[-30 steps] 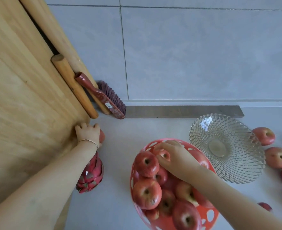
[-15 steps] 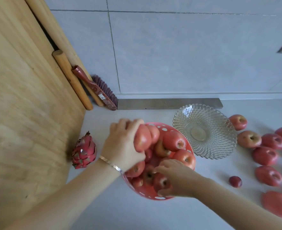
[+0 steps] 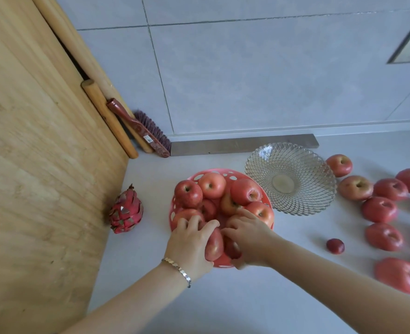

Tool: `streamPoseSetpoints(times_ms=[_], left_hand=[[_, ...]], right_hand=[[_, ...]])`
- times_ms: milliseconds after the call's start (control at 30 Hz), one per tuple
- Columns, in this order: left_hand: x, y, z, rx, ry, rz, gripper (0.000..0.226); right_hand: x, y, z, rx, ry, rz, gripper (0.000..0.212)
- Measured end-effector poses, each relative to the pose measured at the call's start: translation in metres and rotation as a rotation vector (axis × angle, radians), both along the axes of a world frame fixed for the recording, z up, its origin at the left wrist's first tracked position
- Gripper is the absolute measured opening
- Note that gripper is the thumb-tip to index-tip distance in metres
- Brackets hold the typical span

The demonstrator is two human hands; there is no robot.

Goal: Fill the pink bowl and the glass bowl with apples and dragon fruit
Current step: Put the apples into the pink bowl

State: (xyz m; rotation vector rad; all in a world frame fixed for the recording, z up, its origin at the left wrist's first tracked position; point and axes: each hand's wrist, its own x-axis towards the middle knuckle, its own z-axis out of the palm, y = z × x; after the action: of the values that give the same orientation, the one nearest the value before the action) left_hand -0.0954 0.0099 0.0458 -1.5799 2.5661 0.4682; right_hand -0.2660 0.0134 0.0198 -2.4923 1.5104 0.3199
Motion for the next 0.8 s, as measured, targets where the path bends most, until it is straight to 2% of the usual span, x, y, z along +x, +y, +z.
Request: streamPoseSetpoints(times_ms=[200, 400, 467, 567, 667, 800], left_hand=[[-0.005, -0.002, -0.010, -0.032, -0.050, -0.094, 0.072], [0.004, -0.014, -0.011, 0.004, -0.042, -0.420, 0.071], [0.006, -0.019, -0.015, -0.047, -0.018, -0.482, 0.073], [0.008, -0.019, -0.012, -0.011, 0.003, -0.484, 0.072], [0.008, -0.019, -0.007, 0.108, -0.001, -0.405, 0.066], [0.005, -0.018, -0.006, 0.155, 0.109, -0.305, 0.077]], right_hand=[[-0.003, 0.008, -0.011, -0.021, -0.104, -0.088, 0.067], [-0.006, 0.013, -0.009, 0.009, -0.199, -0.116, 0.071], [-0.005, 0.012, -0.007, 0.039, -0.223, -0.148, 0.076], [-0.004, 0.012, -0.009, 0.033, -0.167, -0.117, 0.080], [-0.005, 0.009, -0.009, 0.043, -0.102, -0.084, 0.075], [-0.005, 0.004, -0.002, 0.037, -0.046, -0.045, 0.069]])
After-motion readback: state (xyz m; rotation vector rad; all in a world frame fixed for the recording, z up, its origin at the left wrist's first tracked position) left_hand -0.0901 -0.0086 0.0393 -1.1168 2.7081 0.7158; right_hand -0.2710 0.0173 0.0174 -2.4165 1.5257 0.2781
